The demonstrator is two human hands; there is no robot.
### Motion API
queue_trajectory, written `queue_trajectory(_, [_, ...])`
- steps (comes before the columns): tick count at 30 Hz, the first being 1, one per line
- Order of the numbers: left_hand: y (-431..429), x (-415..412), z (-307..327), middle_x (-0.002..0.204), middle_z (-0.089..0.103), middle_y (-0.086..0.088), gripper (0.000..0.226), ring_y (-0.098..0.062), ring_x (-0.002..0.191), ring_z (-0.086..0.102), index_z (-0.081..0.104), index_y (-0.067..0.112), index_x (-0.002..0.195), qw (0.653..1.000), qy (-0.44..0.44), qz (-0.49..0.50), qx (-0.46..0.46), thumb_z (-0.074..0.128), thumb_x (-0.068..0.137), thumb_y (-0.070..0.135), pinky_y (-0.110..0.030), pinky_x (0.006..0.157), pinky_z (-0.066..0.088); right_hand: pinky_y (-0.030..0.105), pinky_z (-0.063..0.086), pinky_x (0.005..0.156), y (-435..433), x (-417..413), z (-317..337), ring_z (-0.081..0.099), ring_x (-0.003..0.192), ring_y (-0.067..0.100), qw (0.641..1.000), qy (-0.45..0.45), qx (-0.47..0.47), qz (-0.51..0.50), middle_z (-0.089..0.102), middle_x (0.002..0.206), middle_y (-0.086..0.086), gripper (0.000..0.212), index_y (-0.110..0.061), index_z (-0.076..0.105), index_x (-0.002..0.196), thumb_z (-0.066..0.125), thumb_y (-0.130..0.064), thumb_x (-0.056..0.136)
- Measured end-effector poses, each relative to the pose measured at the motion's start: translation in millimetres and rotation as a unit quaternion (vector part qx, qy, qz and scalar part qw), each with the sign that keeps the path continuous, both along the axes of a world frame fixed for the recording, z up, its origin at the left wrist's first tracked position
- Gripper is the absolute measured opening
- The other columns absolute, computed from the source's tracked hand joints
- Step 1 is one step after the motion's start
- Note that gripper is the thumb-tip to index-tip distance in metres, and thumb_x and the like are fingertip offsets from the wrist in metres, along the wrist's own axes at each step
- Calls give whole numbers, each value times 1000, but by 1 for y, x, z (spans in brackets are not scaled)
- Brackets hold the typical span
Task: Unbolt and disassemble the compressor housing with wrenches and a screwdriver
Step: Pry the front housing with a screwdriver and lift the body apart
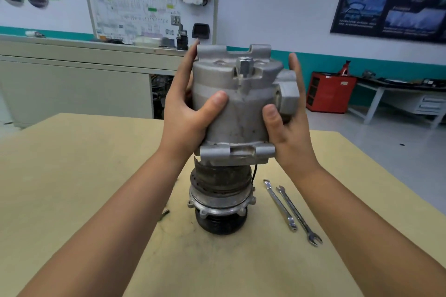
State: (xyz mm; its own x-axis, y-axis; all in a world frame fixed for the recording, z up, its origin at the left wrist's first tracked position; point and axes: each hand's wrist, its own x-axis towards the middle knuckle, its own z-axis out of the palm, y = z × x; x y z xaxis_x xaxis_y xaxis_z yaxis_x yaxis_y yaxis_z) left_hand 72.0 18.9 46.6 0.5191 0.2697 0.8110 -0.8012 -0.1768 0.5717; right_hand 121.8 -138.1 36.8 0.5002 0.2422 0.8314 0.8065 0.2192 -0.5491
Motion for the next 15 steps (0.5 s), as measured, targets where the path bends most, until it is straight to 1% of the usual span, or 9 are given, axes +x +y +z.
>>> queue_trajectory(3, [-7, -2, 2, 122, 61, 10, 78, -11, 103, 64, 35, 25, 141, 999, 22, -9, -47, 66, 71, 38, -28, 82, 53, 50, 35, 109, -9, -9, 13, 41, 133, 22, 999, 31, -22, 24, 34, 145, 11, 79, -43, 19, 138, 60, -65, 74])
queue_trajectory(5, [-11, 2, 9, 116, 65, 5, 82, -14, 98, 66, 41, 21, 140, 993, 61, -29, -101, 69, 67, 43, -29, 78, 54, 48, 39, 107, -11, -9, 27, 46, 129, 21, 996, 75, -27, 39, 38, 143, 11, 71, -47, 25, 135, 62, -61, 75])
queue_trajectory(7, [-14, 8, 21, 117, 65, -5, 86, -18, 98, 67, 44, 18, 138, 981, 116, -58, -145, 73, 63, 47, -34, 79, 56, 43, 43, 104, -11, -3, 39, 51, 124, 18, 992, 120, -26, 20, 44, 139, 10, 61, -46, 31, 134, 61, -53, 81])
queue_trajectory(9, [-12, 17, 37, 121, 63, -9, 80, -21, 97, 69, 50, 20, 134, 967, 190, -59, -162, 76, 64, 48, -37, 78, 57, 37, 50, 96, -7, 6, 53, 59, 115, 16, 982, 189, -9, 19, 54, 132, 5, 56, -36, 42, 131, 62, -49, 81])
queue_trajectory(10, [-10, 22, 46, 119, 65, -10, 72, -21, 92, 71, 54, 21, 131, 955, 234, -59, -170, 77, 68, 48, -36, 74, 58, 34, 54, 87, -5, 13, 58, 63, 108, 18, 972, 234, 0, 23, 60, 126, 6, 54, -26, 48, 129, 62, -48, 81])
queue_trajectory(12, [-4, 32, 57, 101, 72, -11, 49, -21, 76, 72, 62, 15, 118, 918, 326, -93, -205, 74, 78, 41, -34, 64, 59, 33, 57, 68, 0, 28, 66, 69, 92, 23, 937, 347, 10, 29, 67, 111, 10, 47, -13, 54, 121, 61, -44, 86])
queue_trajectory(13, [-2, 37, 60, 89, 73, -10, 38, -21, 69, 71, 65, 12, 110, 899, 364, -113, -216, 71, 82, 36, -34, 62, 60, 34, 56, 64, 1, 37, 69, 69, 84, 24, 911, 409, 10, 39, 69, 103, 11, 44, -9, 55, 116, 59, -43, 88])
queue_trajectory(14, [0, 42, 59, 82, 73, -9, 28, -20, 64, 69, 66, 11, 102, 885, 393, -125, -217, 69, 84, 32, -33, 63, 60, 34, 55, 63, 2, 47, 71, 68, 76, 23, 882, 467, 9, 56, 69, 93, 12, 40, -6, 57, 110, 57, -41, 91])
queue_trajectory(15, [2, 49, 55, 76, 71, -7, 20, -19, 61, 66, 67, 11, 94, 877, 413, -134, -206, 66, 86, 30, -31, 63, 58, 35, 55, 65, 3, 56, 70, 65, 71, 22, 851, 519, 9, 82, 67, 84, 12, 35, -5, 58, 103, 54, -39, 94])
